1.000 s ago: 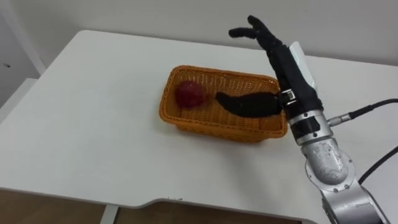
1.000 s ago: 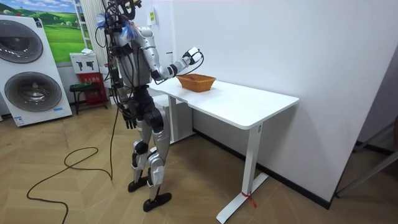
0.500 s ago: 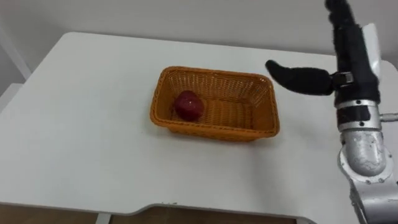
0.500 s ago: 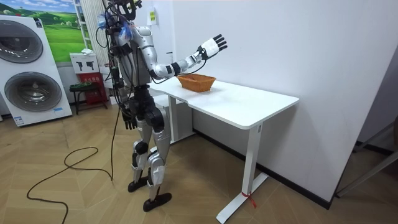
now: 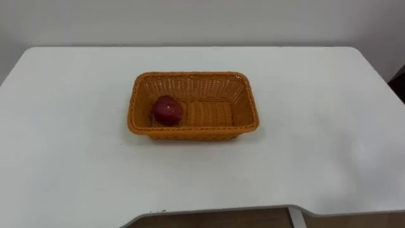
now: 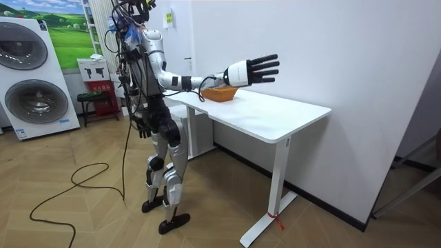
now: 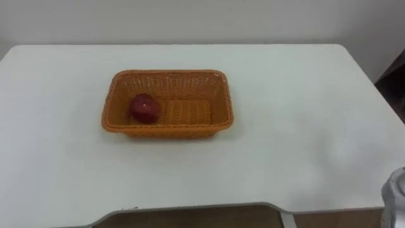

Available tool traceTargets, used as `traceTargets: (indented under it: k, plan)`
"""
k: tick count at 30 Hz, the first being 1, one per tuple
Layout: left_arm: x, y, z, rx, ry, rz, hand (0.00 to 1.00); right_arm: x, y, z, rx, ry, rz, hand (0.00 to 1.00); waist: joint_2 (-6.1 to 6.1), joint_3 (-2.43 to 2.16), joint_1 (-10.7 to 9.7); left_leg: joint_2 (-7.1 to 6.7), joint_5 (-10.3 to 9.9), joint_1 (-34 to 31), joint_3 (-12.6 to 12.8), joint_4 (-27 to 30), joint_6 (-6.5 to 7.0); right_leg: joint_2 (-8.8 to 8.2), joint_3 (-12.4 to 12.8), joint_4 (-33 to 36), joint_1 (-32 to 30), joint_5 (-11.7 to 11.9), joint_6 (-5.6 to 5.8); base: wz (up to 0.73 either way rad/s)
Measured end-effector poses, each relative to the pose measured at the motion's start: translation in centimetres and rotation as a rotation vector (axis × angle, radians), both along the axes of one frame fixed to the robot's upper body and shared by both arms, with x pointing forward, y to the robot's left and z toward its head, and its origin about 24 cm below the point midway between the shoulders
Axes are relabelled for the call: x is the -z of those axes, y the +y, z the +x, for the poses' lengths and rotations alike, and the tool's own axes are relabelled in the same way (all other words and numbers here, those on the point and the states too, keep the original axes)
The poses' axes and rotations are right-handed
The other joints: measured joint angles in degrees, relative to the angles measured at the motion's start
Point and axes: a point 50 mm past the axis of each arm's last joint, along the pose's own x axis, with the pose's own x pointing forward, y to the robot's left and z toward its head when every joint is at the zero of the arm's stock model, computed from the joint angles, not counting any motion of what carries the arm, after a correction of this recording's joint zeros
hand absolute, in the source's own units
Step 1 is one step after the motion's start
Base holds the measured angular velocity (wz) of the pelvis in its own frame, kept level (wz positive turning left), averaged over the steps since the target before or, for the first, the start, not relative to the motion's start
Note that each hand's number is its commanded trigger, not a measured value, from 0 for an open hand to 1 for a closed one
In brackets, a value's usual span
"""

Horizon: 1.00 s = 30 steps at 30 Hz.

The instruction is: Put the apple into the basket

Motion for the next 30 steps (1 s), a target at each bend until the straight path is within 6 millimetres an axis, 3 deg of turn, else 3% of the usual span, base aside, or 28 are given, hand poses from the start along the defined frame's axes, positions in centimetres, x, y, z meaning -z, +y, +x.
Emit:
traceTargets:
  k: [3,7,9,11,14,18,21,25,30]
  plan:
    - [-0.2,0.4,0.3,-0.027,-0.022,0.019,0.0,3.1,-1.2,-2.9,0.131,0.08,0.121,0.0,-0.2,-0.08,-1.1,0.0,0.0,-0.2,0.0,0.0,0.0,0.03,0.1,-0.1,-0.1,0.0,0.0,0.0]
    - [-0.2,0.5,0.4,-0.044,-0.023,0.029,0.0,9.9,-1.3,-9.3,0.316,0.328,0.389,0.0,-0.49,-0.14,-1.5,-0.02,0.0,-0.3,-0.4,-0.1,0.0,0.03,-0.1,-0.2,0.4,0.0,0.0,0.04]
    - [-0.2,0.5,0.4,-0.055,-0.02,0.028,0.0,12.6,-0.1,-12.3,0.385,0.418,0.535,0.0,-0.35,-0.15,-1.3,0.0,0.0,-0.2,-0.3,-0.2,0.0,0.05,0.1,-0.3,0.4,0.0,0.01,0.0]
    - [-0.1,0.4,0.6,-0.061,-0.024,0.023,0.0,15.8,2.7,-15.8,0.407,0.575,0.701,0.0,-0.2,-0.09,-0.9,0.05,0.0,-0.1,-0.2,0.0,0.0,0.11,0.2,-0.1,0.4,0.0,0.0,-0.05]
    - [0.0,0.3,0.6,-0.064,-0.011,0.014,0.0,18.1,5.7,-18.2,0.357,0.717,0.857,0.0,0.39,0.08,-0.7,0.04,0.0,0.1,0.2,0.1,0.0,0.17,0.9,0.1,0.2,0.0,0.0,-0.1]
    - [0.1,0.2,0.8,-0.062,-0.005,0.007,0.0,19.4,7.5,-18.3,0.188,0.843,0.935,0.0,0.71,0.27,-0.5,0.06,-0.1,0.0,0.6,-0.1,0.07,0.29,1.6,-0.1,-0.1,0.1,0.13,-0.05]
    - [0.1,0.1,1.1,-0.051,0.004,-0.003,0.0,20.2,9.0,-17.6,-0.007,0.959,0.949,0.0,0.75,0.29,1.3,0.13,-0.1,0.0,0.8,-0.1,0.07,0.39,1.7,-0.1,-0.5,0.3,0.08,-0.03]
    - [0.4,-0.9,1.0,0.013,0.027,-0.03,0.0,20.9,10.5,-15.4,-0.285,1.115,0.908,0.0,1.74,0.12,2.8,0.14,-0.1,0.0,0.5,0.1,0.08,0.41,1.3,-0.2,-0.2,0.5,0.06,0.03]
    - [0.8,-2.1,1.5,0.072,0.036,-0.063,0.0,21.4,11.8,-12.7,-0.525,1.197,0.858,0.0,3.35,0.68,4.5,0.13,-0.1,-0.3,-0.2,0.0,0.08,0.4,1.0,-0.3,-0.2,0.5,0.06,0.03]
